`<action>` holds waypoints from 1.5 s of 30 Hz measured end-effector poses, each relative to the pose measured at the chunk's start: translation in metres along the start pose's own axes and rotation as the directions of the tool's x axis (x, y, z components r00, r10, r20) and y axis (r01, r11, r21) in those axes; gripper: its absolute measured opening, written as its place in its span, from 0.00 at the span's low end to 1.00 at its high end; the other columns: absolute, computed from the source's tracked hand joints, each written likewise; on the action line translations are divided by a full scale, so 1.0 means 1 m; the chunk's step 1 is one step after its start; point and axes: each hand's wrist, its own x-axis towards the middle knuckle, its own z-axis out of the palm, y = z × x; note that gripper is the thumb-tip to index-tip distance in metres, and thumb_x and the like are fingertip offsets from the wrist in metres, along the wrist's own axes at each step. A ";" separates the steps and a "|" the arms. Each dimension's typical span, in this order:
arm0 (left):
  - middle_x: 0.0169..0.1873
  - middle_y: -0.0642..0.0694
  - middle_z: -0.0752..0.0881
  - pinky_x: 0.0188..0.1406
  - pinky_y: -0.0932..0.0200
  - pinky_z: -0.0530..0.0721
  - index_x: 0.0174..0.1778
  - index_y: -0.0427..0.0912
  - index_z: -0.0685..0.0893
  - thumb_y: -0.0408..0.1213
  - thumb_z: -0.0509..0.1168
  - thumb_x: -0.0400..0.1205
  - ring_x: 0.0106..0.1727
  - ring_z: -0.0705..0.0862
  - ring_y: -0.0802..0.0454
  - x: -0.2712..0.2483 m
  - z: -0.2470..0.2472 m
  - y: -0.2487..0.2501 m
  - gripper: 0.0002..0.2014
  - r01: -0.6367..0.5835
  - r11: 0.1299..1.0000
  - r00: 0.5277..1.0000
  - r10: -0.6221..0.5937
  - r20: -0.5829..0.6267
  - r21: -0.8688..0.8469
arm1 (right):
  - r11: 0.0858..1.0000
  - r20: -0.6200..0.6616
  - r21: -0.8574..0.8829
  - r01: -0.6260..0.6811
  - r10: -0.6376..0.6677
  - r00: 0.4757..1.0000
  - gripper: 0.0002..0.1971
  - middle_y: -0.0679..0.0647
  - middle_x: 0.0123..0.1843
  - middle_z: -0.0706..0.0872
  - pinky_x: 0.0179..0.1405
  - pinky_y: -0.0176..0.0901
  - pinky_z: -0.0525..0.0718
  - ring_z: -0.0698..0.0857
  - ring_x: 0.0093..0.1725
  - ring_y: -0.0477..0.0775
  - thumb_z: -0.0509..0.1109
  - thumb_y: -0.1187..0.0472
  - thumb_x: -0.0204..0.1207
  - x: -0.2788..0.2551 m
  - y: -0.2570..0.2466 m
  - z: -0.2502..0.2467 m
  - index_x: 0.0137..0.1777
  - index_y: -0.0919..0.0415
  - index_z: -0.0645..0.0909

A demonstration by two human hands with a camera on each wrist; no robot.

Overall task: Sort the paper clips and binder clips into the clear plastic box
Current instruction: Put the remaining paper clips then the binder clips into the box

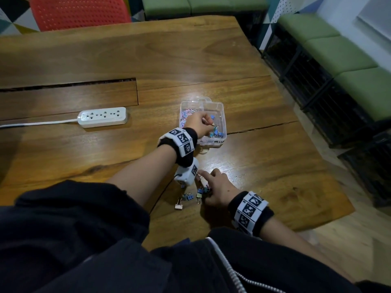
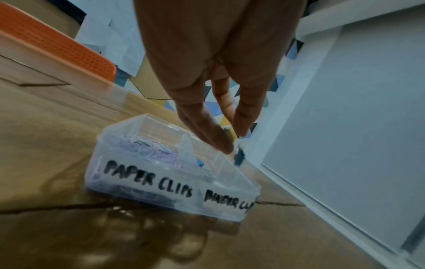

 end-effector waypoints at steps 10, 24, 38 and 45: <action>0.65 0.43 0.78 0.53 0.62 0.82 0.61 0.46 0.78 0.38 0.70 0.75 0.60 0.78 0.49 -0.055 -0.037 -0.057 0.18 -0.092 0.772 0.978 -0.050 0.204 0.629 | 1.000 0.000 -0.013 0.027 -0.027 1.000 0.20 0.59 0.64 0.69 0.65 0.49 0.75 0.71 0.64 0.61 0.70 0.66 0.70 0.002 0.002 -0.003 0.63 0.58 0.75; 0.69 0.42 0.69 0.63 0.51 0.78 0.70 0.46 0.70 0.37 0.58 0.83 0.67 0.68 0.42 -0.134 0.011 -0.100 0.19 -0.250 0.552 0.943 -0.048 0.329 0.796 | 0.981 -0.007 0.191 0.030 -0.029 1.000 0.04 0.47 0.38 0.75 0.27 0.25 0.70 0.78 0.38 0.46 0.72 0.71 0.68 0.003 0.005 -0.013 0.41 0.65 0.81; 0.51 0.49 0.77 0.49 0.64 0.73 0.55 0.44 0.81 0.40 0.66 0.77 0.53 0.73 0.53 -0.124 0.001 -0.091 0.12 -0.138 0.703 0.963 -0.070 0.260 0.698 | 0.939 -0.058 0.344 0.012 0.008 0.998 0.10 0.46 0.36 0.80 0.45 0.37 0.82 0.81 0.44 0.50 0.71 0.70 0.69 0.008 0.015 -0.030 0.32 0.56 0.77; 0.49 0.51 0.76 0.43 0.67 0.75 0.52 0.43 0.81 0.38 0.68 0.76 0.50 0.75 0.56 -0.120 -0.013 -0.076 0.09 -0.105 0.780 0.982 -0.017 0.188 0.617 | 0.912 -0.463 0.389 0.131 0.071 0.883 0.05 0.51 0.38 0.80 0.36 0.33 0.81 0.80 0.39 0.50 0.68 0.71 0.72 0.029 -0.003 -0.102 0.37 0.62 0.79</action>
